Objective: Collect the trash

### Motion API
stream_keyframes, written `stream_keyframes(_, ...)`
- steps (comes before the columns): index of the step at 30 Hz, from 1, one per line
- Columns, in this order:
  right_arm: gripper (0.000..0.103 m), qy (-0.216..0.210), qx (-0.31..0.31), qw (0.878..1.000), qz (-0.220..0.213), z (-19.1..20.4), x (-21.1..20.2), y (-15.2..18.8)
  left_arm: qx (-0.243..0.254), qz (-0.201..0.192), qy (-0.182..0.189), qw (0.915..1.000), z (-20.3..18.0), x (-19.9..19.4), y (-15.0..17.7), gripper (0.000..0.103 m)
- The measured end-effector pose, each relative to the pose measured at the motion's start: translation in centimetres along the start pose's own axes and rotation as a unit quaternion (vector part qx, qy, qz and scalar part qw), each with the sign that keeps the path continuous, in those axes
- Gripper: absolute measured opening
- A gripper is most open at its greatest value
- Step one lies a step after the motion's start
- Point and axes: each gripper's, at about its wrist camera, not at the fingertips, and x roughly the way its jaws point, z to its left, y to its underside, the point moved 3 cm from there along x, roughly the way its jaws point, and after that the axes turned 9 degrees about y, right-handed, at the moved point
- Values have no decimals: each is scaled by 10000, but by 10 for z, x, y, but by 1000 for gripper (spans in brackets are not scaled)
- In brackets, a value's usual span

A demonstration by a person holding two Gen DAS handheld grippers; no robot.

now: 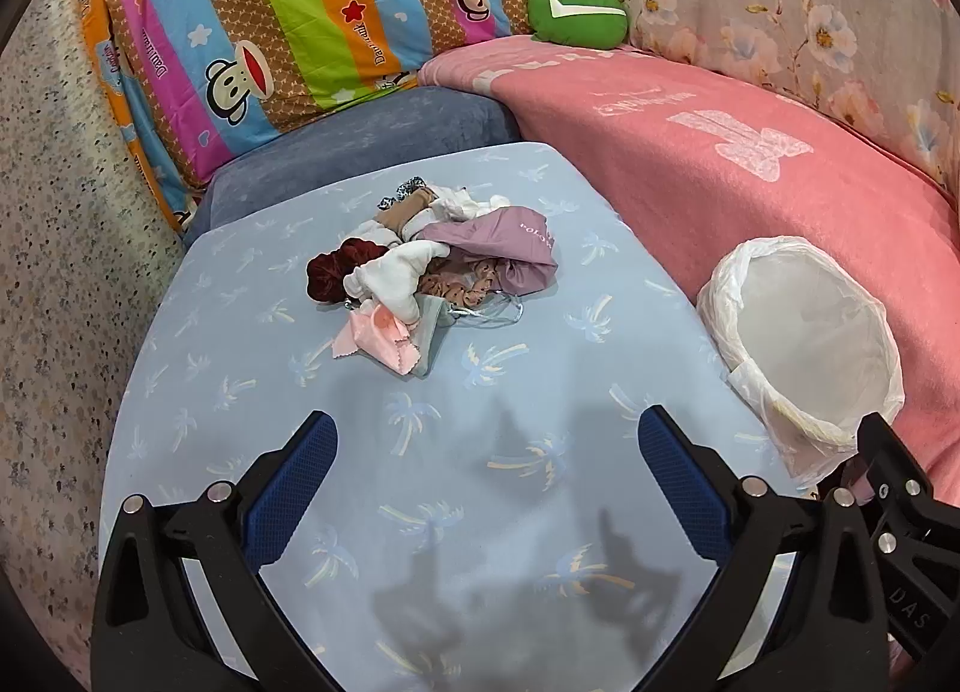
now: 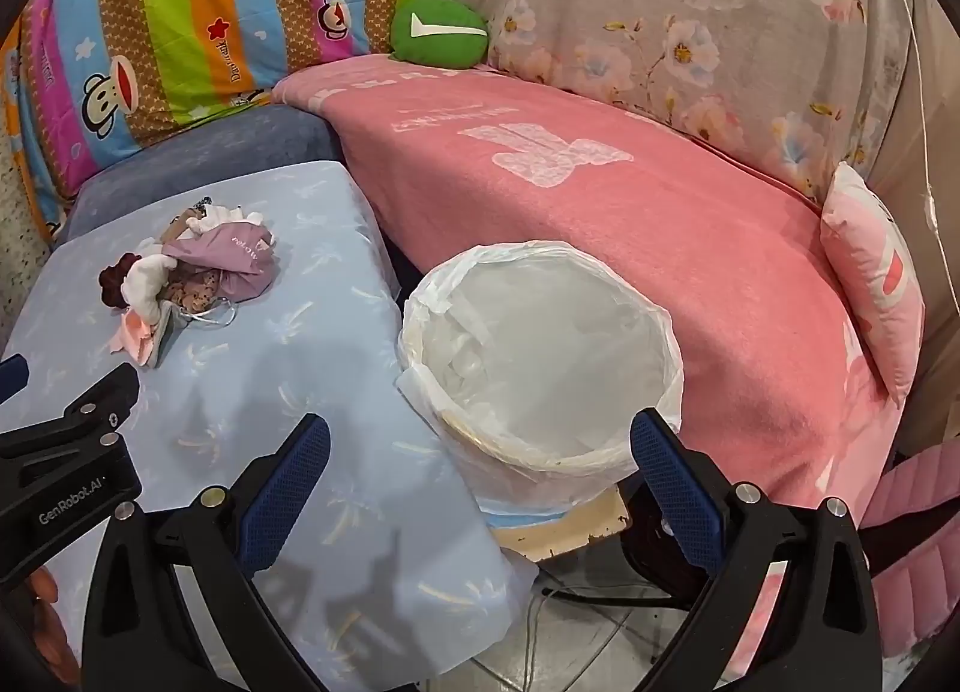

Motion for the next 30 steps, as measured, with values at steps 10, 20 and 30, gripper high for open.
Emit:
stream_keyframes(10,98,88,85,9999,-48,-3,-10,-17,-14,-7,96,10000,4,-11,-13,96)
stream_keyframes(20,98,13,62,10000,6,3,-10,-22,-67,75,117,9999,4,-9,-21,96)
stream_keyframes(30,98,98,67,9999,113,3,-4,-21,-31,115,112,9999,2,-7,-22,96)
